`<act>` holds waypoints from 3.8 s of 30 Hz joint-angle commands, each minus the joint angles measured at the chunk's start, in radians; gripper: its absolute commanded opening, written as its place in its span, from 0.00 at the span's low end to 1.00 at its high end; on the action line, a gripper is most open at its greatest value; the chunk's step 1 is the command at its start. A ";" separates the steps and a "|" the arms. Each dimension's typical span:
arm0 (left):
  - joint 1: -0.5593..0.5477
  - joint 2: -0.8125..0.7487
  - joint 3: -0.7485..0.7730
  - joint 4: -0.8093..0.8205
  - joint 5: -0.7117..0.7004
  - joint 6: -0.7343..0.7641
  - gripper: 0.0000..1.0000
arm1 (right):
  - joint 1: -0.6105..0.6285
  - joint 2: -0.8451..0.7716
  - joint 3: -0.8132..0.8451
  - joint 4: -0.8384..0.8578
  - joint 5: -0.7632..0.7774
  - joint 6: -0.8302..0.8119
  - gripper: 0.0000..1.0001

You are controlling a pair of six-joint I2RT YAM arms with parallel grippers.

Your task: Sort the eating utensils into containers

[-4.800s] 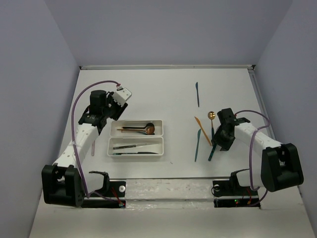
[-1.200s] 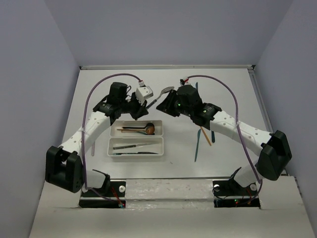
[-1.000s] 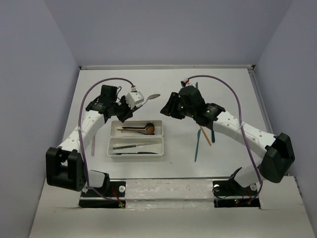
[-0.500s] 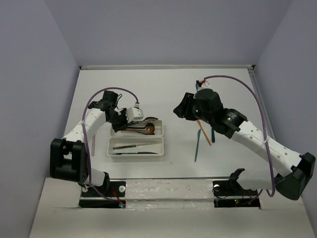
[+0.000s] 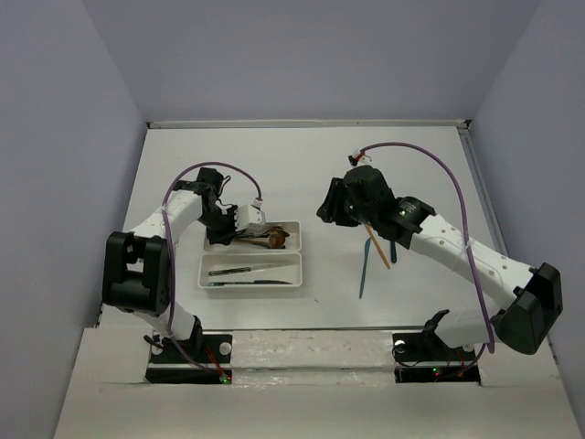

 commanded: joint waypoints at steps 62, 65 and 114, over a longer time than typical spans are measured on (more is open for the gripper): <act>0.124 -0.343 -0.032 0.321 0.026 -0.460 0.56 | -0.476 0.467 -0.110 -0.148 0.194 -0.070 0.00; 0.124 -0.354 -0.025 0.305 0.052 -0.465 0.57 | -0.476 0.424 -0.093 -0.157 0.215 -0.093 0.00; -0.257 -0.391 -0.037 0.648 0.224 -1.068 0.21 | 0.185 0.129 0.137 0.441 0.122 0.146 0.00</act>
